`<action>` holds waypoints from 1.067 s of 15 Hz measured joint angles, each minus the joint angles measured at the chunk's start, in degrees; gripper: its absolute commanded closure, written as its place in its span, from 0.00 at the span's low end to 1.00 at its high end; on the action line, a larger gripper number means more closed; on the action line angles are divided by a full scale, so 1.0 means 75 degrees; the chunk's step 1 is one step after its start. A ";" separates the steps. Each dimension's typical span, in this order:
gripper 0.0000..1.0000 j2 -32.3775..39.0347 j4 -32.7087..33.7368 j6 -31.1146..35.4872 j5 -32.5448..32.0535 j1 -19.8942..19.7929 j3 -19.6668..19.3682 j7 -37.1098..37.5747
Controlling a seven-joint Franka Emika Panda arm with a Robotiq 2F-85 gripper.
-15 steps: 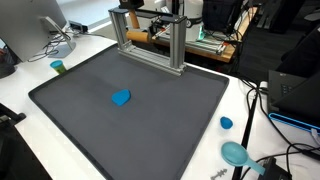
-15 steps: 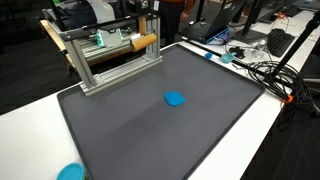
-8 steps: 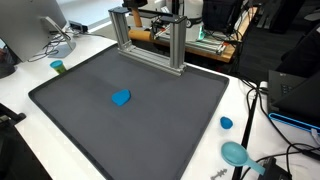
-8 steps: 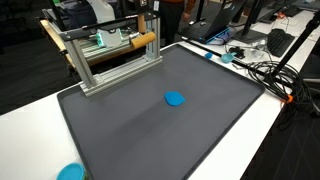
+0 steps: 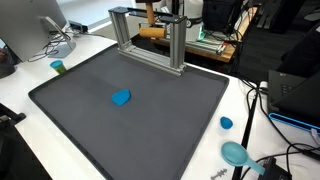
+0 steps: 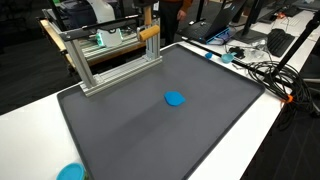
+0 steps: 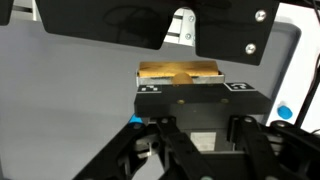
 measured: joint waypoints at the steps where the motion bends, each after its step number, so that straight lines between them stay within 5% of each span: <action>1: 0.53 -0.0040 -0.0033 0.0000 -0.0002 0.0004 0.0006 -0.0023; 2: 0.53 -0.0049 -0.0038 0.0000 -0.0004 0.0002 0.0002 -0.0043; 3: 0.78 -0.0048 -0.0039 0.0000 -0.0006 0.0001 -0.0001 -0.0056; 16: 0.78 -0.0532 -0.1229 0.0522 -0.0239 -0.0228 -0.0088 0.0519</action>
